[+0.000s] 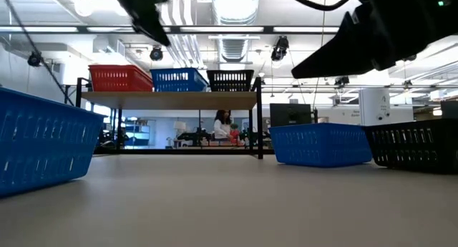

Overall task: Stack baskets on shelf by color
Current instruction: Stack the bottom red bin on the red bin on the shelf, then stack the top right black bin on top of the black bin on the shelf

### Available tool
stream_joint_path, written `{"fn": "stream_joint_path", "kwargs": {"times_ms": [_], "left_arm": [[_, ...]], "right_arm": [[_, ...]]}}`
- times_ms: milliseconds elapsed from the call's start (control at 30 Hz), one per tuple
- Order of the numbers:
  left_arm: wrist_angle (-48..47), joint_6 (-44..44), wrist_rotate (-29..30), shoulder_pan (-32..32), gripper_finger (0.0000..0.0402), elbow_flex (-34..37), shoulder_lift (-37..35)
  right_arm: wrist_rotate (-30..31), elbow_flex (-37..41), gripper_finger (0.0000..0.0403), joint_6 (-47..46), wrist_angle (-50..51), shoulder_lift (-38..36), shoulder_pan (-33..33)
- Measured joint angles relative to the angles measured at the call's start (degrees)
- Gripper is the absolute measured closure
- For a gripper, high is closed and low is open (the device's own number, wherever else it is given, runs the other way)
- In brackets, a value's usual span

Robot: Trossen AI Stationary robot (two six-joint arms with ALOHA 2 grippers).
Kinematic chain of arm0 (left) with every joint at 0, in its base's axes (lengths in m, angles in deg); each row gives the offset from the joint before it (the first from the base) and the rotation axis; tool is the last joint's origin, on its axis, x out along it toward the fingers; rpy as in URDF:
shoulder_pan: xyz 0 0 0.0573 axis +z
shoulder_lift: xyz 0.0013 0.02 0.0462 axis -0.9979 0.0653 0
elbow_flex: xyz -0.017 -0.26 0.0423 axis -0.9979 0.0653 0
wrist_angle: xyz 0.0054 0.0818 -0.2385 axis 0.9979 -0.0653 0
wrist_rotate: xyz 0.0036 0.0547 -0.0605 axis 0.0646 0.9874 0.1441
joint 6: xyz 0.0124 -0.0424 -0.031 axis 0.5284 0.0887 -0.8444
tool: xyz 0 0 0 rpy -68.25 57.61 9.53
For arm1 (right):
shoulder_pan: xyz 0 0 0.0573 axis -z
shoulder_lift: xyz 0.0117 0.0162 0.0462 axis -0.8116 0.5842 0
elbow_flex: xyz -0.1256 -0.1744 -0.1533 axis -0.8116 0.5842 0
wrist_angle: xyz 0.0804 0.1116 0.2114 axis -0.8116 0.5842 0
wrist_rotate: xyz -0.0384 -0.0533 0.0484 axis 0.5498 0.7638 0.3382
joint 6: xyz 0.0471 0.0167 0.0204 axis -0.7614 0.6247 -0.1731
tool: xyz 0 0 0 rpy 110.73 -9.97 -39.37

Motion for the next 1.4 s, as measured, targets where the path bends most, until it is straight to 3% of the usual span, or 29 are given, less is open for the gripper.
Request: {"fn": "stream_joint_path", "kwargs": {"times_ms": [133,300,567,1067,1300,1400], "left_arm": [[1.64,0.02,3.33,-0.14,0.0371,-1.52,8.51],[0.97,0.06,14.34,-0.24,0.0371,-2.72,16.05],[-4.05,-1.48,21.07,-0.33,0.0371,-3.19,17.03],[-10.37,0.42,21.81,-0.55,0.0371,-2.75,8.43],[-4.56,-1.11,13.47,-1.24,0.0371,-2.27,9.30],[-2.99,-1.40,12.69,-2.04,0.0371,-1.78,11.26]], "right_arm": [[-0.02,0.00,0.0360,-0.02,-0.18,0.00,0.31],[-0.45,0.00,0.0360,-0.05,-0.16,0.00,0.39],[-0.48,0.00,0.0360,-0.05,0.06,0.00,0.36],[-0.50,0.00,0.0360,0.37,0.24,0.00,0.36],[-0.48,0.00,0.0360,0.39,0.19,0.00,0.36],[-0.48,0.00,0.0360,0.07,0.19,0.00,0.36]]}}
